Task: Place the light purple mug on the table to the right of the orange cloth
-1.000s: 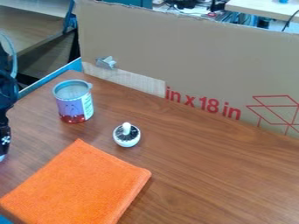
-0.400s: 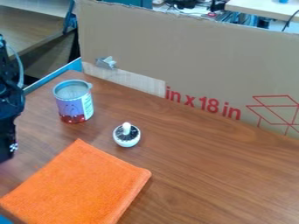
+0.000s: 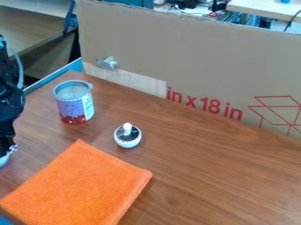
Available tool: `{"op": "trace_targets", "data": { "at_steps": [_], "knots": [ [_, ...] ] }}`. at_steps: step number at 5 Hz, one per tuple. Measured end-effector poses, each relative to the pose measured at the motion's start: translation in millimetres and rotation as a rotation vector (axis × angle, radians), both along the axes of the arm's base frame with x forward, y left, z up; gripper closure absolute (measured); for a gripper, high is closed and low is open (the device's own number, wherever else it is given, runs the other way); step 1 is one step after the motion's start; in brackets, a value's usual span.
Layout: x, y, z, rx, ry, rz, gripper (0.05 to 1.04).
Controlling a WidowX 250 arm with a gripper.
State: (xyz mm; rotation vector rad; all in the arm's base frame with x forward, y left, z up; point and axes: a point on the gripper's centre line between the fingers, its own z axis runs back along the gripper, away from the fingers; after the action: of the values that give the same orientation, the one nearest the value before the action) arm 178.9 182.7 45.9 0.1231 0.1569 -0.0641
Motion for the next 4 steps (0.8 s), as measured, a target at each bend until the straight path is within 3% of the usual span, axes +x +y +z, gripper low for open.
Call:
{"op": "trace_targets", "data": {
  "at_steps": [1,2,3,4],
  "knots": [
    [-3.1,-3.8,1.7,-0.019,0.017,0.011,0.992],
    [9.2,-24.7,31.6,-0.002,-0.044,-0.001,0.996],
    [35.6,-70.4,60.2,-0.026,-0.131,-0.057,0.996],
    [73.1,-119.1,64.3,-0.077,-0.105,-0.191,0.996]
  ]
}}
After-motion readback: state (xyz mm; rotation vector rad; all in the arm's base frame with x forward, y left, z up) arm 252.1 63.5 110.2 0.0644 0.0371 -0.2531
